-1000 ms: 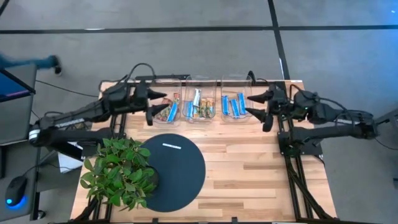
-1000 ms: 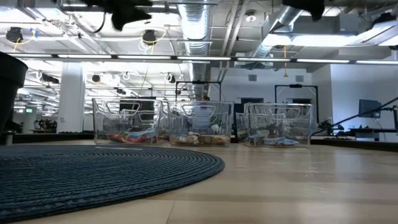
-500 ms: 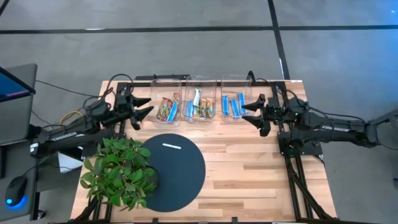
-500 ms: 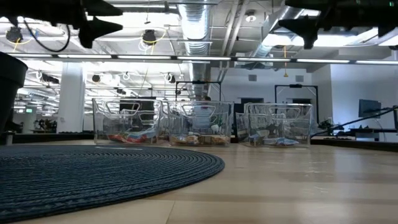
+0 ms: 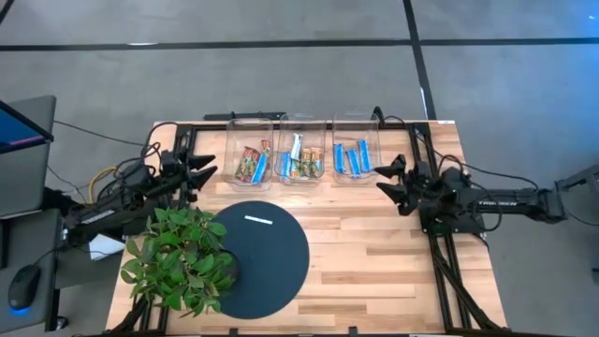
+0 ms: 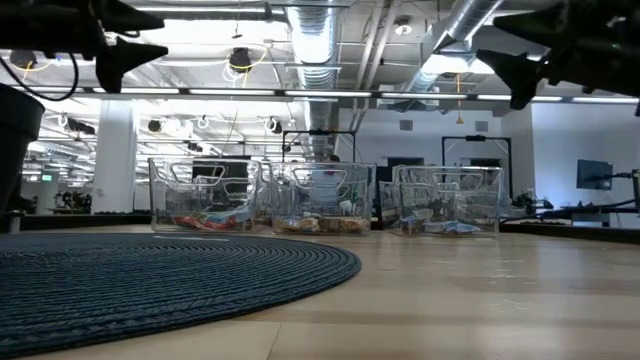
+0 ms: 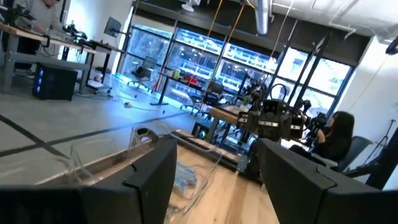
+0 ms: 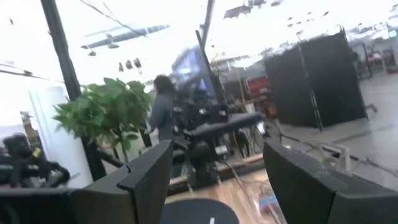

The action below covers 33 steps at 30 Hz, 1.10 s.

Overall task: Pick and place Granola Bars by type
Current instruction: Return to Home Position

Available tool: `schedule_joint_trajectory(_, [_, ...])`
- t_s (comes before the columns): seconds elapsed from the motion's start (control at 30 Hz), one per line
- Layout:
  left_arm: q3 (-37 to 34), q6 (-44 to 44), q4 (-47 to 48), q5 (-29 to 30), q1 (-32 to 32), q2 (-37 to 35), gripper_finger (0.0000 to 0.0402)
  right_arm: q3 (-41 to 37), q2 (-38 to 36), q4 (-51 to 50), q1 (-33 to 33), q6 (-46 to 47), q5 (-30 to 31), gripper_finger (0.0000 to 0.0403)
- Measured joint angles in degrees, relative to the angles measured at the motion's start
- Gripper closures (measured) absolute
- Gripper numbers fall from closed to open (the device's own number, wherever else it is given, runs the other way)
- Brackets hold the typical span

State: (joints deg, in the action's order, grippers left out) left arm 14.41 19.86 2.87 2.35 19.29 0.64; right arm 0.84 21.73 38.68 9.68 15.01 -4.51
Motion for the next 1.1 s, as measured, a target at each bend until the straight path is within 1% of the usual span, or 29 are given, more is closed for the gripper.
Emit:
schedule_joint_trajectory(0.17, [-0.7, 1.9, 3.7, -0.3, 0.0, -0.3, 0.0182, -0.4, -8.4, -8.5, -0.3, 0.0, 0.3, 0.0159])
schedule_joint_trajectory(0.23, [-0.7, 2.4, 5.1, 0.0, 0.0, -0.4, 0.0182, -0.4, -11.9, -11.8, -0.3, 0.0, 1.5, 0.0159])
schedule_joint_trajectory(0.4, [-1.0, 2.9, 4.7, 0.1, 0.0, -0.5, 0.0182, -0.4, -19.9, -19.7, -0.2, 0.0, 3.8, 0.0159])
schedule_joint_trajectory(0.43, [-1.6, 3.4, 3.2, -0.1, -0.2, -0.5, 0.0182, -0.4, -21.3, -20.7, -0.3, 0.0, 3.9, 0.0159])
schedule_joint_trajectory(0.5, [-3.6, 4.5, -0.3, -1.3, -0.9, -0.4, 0.0182, -0.4, -21.6, -21.1, -0.7, 0.5, 4.0, 0.0159])
schedule_joint_trajectory(0.57, [-6.7, 5.7, -6.3, -3.1, -2.5, -0.4, 0.0182, -0.4, -21.6, -20.7, -1.5, 1.1, 4.0, 0.0159])
schedule_joint_trajectory(0.63, [-10.8, 6.5, -13.5, -3.0, -4.9, -0.4, 0.0182, -0.4, -21.1, -21.5, -2.5, 1.8, 4.1, 0.0159])
schedule_joint_trajectory(0.67, [-12.9, 6.8, -16.7, -2.2, -6.2, -0.4, 0.0182, -0.4, -20.9, -22.3, -3.2, 2.0, 4.3, 0.0159])
schedule_joint_trajectory(0.7, [-13.8, 7.4, -17.0, -0.7, -7.5, -0.3, 0.0182, -0.4, -20.9, -22.5, -4.0, 2.0, 4.6, 0.0159])
schedule_joint_trajectory(0.77, [-13.5, 7.0, -14.5, 4.8, -10.2, -0.3, 0.0182, -0.4, -21.0, -22.2, -5.5, 2.1, 5.0, 0.0159])
schedule_joint_trajectory(0.83, [-13.7, 6.7, -14.6, 9.2, -12.6, -0.3, 0.0182, -0.4, -21.1, -22.5, -7.1, 2.0, 6.1, 0.0159])
schedule_joint_trajectory(0.97, [-13.8, 5.3, -16.3, 11.6, -16.7, -0.3, 0.0182, -0.4, -21.2, -23.8, -10.3, 2.1, 9.2, 0.0159])
schedule_joint_trajectory(1.1, [-13.8, 5.3, -12.6, 14.6, -19.7, -0.4, 0.0182, -0.5, -21.1, -26.8, -13.3, 2.1, 14.0, 0.0159])
